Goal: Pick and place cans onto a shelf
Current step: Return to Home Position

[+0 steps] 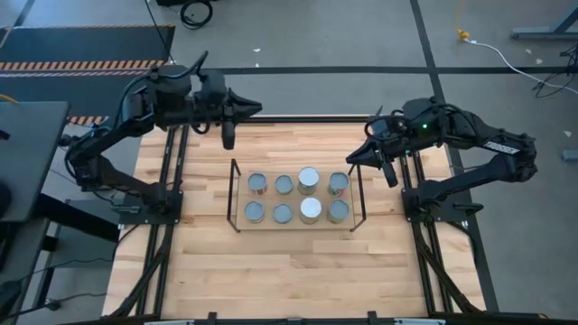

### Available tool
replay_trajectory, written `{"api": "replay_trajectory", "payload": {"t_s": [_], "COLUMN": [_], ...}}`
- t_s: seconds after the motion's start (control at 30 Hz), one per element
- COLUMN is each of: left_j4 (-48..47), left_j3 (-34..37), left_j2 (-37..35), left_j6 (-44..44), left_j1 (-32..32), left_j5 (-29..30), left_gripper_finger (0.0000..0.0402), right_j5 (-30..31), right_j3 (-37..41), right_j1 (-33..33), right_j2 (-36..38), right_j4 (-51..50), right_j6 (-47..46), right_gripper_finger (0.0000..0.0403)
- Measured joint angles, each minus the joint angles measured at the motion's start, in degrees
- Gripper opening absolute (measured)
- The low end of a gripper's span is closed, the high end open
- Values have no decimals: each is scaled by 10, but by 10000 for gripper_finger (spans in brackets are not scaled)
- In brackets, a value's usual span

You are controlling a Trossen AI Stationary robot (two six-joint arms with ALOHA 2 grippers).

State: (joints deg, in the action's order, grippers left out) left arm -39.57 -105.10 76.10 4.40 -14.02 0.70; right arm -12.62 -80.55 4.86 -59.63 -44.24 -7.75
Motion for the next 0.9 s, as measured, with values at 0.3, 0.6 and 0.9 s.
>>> {"api": "replay_trajectory", "payload": {"t_s": [0.3, 0.6, 0.9], "left_j4": [-34, -32, -12], "left_j3": [0, 0, 0], "left_j2": [0, 0, 0], "left_j6": [-84, -56, -50], "left_j1": [-4, -4, -2], "left_j5": [12, 12, 12], "left_gripper_finger": [30, 35, 34], "right_j5": [0, 0, -20], "right_j3": [0, 0, 0], "right_j1": [0, 0, -21], "right_j2": [-15, -32, -17], "right_j4": [41, 74, 136], "right_j6": [0, -1, -12], "right_gripper_finger": [32, 34, 34]}}
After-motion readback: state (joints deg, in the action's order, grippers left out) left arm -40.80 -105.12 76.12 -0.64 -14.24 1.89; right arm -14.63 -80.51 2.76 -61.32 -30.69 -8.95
